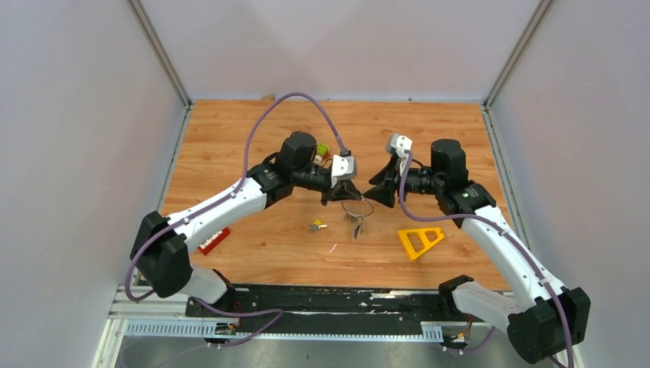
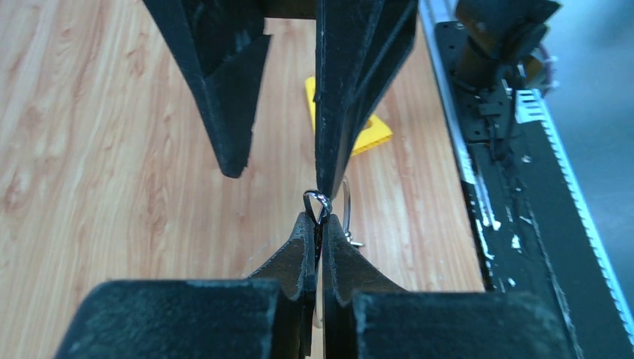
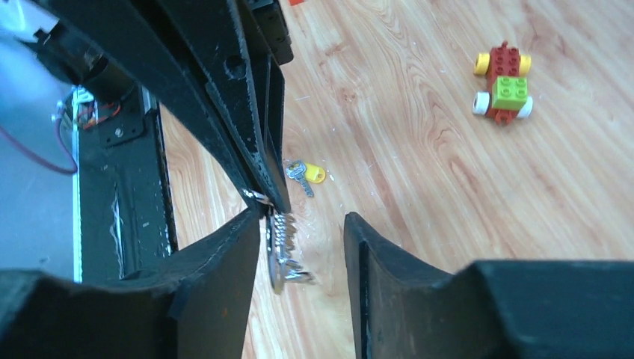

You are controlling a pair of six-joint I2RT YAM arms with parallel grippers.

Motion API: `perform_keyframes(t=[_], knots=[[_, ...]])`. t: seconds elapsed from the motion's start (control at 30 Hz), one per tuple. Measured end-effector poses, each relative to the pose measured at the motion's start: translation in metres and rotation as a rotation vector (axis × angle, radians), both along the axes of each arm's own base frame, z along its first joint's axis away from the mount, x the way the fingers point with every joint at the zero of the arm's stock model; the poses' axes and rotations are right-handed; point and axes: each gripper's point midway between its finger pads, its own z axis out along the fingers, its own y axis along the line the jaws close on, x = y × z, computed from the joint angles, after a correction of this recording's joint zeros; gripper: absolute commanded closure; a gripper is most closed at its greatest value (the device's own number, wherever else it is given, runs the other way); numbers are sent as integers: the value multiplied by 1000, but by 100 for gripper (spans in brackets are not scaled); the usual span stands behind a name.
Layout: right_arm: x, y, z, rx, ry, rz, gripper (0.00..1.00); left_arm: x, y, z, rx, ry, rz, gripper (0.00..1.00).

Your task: Put the keys on the keyring

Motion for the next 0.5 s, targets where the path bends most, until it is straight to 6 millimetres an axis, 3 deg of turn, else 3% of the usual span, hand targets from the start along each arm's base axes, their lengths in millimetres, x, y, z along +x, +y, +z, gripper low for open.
perform_keyframes(t=[0.23,0.5], knots=[[-31,1,19,-5,-155,188,54,-30,10,16,-37,-7,-117,100],[-57,7,27,39,-217,359,55,-50,14,14,-43,18,-205,100]])
